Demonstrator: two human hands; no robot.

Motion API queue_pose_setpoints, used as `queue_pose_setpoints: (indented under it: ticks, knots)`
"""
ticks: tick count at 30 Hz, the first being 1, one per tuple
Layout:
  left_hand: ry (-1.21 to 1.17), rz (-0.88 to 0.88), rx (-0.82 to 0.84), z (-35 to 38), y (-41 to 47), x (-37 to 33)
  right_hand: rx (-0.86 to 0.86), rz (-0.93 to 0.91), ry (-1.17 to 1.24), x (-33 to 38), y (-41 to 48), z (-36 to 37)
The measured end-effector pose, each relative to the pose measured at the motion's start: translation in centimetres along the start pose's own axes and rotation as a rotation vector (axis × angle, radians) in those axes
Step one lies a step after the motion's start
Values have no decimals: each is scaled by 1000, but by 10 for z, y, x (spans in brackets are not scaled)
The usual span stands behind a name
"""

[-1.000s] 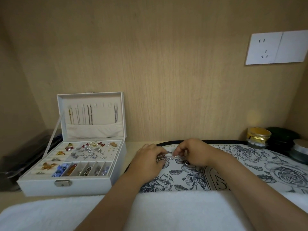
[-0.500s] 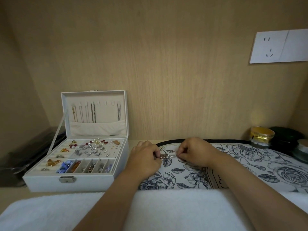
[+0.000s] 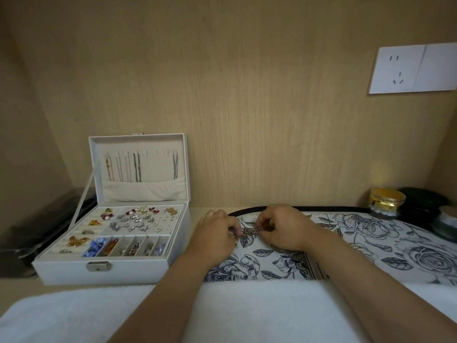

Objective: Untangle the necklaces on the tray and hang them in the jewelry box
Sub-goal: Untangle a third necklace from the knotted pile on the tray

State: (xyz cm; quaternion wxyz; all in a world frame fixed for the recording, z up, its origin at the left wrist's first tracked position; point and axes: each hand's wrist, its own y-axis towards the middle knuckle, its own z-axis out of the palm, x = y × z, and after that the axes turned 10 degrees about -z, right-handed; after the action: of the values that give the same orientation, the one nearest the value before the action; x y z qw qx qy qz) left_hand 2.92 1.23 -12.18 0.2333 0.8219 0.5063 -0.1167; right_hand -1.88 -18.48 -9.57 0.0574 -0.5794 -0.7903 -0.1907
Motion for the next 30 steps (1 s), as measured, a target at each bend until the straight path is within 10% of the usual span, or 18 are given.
queue_pose_setpoints:
  ticks: [10,30]
  knots:
    - [142,9,-97,-5,0,-3,98,104,-169,-8,0,-10]
    - [-36,135,-118,8,3,-7,36,34,302,-1,5,3]
